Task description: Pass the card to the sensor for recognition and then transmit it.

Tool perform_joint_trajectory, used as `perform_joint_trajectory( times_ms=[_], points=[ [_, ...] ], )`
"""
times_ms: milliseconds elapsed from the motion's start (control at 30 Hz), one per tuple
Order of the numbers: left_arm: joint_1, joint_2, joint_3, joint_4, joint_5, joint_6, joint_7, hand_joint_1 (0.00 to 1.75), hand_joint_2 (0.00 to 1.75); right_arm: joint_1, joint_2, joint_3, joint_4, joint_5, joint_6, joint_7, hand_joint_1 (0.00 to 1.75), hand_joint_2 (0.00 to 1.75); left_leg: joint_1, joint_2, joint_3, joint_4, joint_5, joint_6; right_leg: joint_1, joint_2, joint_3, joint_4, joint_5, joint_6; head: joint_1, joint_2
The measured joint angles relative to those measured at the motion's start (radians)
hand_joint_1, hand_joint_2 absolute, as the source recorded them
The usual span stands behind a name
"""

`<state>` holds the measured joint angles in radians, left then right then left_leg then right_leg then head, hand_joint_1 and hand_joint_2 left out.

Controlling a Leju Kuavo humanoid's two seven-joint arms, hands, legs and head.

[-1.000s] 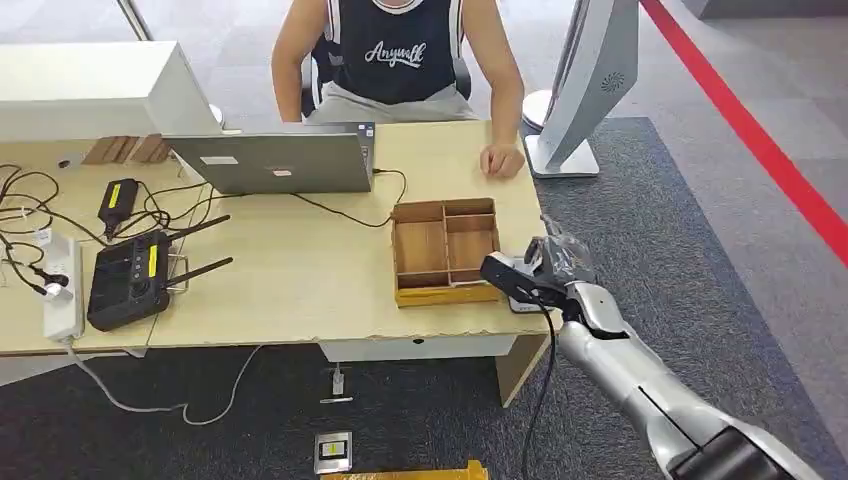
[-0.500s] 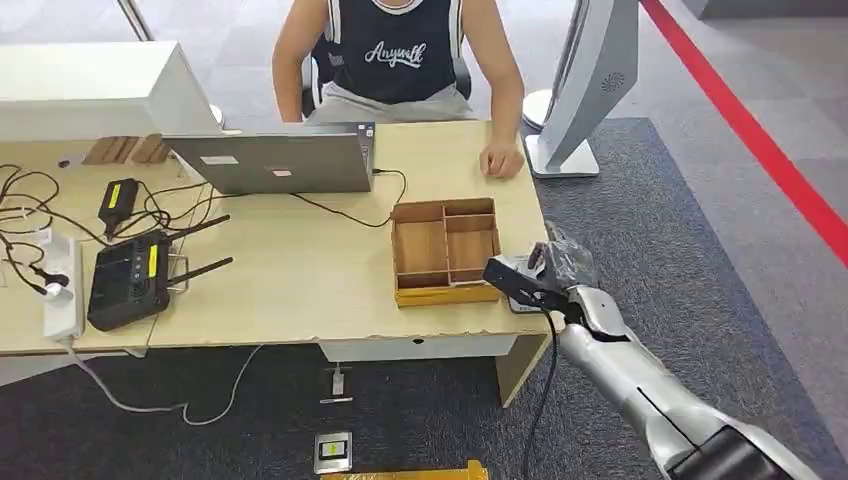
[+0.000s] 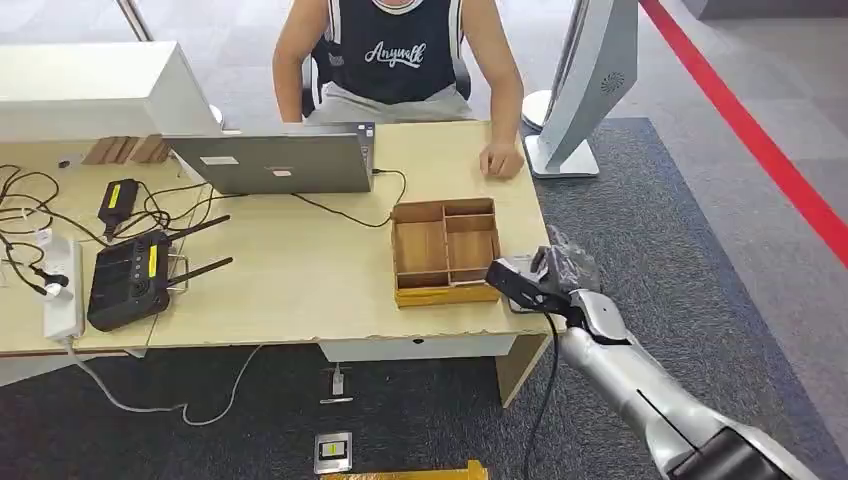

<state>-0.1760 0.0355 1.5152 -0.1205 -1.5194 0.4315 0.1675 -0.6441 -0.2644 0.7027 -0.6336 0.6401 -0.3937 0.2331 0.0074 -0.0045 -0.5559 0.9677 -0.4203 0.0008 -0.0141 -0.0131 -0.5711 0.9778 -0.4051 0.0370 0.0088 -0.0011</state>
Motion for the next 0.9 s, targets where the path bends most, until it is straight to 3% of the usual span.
perform_joint_trajectory(
  times_ms=[433,900],
  points=[
    [0.0,-0.005,0.0,0.0,0.002,0.005,-0.01,0.0,1.75,-0.006,0.02,0.0,0.014,0.0,-0.031,-0.019,1.75,1.75,0.0,0.0,0.0,0.0,0.0,0.0,0.0,0.0,0.001,0.0,0.0,0.0,0.0,0.0],
    [0.0,0.003,0.0,0.0,-0.038,-0.019,-0.037,0.0,1.75,-0.085,-0.063,-0.05,-0.161,0.049,-0.037,0.056,1.75,1.75,0.0,0.0,0.0,0.0,0.0,0.0,0.0,0.0,0.0,0.0,0.001,0.0,0.0,0.0]
  ],
)
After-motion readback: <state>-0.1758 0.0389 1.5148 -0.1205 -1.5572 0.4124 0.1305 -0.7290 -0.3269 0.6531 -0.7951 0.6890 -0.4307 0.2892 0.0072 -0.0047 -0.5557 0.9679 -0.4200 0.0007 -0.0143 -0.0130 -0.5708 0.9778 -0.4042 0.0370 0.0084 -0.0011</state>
